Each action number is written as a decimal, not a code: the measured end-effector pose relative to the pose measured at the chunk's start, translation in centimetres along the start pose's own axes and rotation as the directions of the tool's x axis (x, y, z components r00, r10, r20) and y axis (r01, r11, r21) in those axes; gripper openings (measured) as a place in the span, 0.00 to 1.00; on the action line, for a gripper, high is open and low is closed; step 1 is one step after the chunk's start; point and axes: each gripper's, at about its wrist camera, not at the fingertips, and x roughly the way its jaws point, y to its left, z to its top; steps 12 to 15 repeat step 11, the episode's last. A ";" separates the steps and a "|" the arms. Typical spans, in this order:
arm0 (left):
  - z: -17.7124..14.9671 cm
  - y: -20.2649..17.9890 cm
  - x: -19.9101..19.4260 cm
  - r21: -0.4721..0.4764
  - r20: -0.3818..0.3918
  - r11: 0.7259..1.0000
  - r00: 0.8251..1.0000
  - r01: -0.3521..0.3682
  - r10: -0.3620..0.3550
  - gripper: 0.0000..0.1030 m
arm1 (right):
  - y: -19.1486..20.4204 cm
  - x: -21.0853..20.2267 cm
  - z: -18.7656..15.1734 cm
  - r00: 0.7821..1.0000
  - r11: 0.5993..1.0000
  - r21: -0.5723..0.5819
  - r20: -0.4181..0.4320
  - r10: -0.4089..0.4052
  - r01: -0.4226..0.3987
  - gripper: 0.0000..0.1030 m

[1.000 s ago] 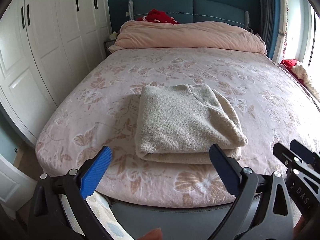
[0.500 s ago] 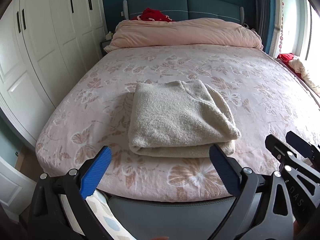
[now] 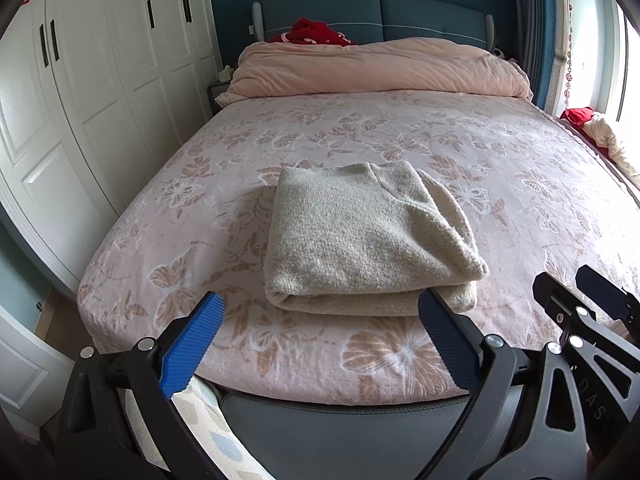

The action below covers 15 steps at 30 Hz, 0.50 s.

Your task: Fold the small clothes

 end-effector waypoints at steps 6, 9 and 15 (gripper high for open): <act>-0.1 -0.2 0.0 0.001 -0.013 1.000 1.000 -0.001 0.001 0.93 | 0.0 0.0 -0.2 1.000 1.000 0.003 -0.001 -0.001 0.001 0.47; -0.1 -0.4 -0.2 0.008 0.005 1.000 1.000 -0.021 0.021 0.93 | 0.0 0.0 -0.3 1.000 1.000 0.001 0.001 -0.004 0.004 0.47; -0.1 -0.3 -0.2 0.010 0.003 1.000 1.000 -0.023 0.023 0.93 | 0.0 0.0 -0.3 1.000 1.000 0.003 0.000 -0.003 0.003 0.47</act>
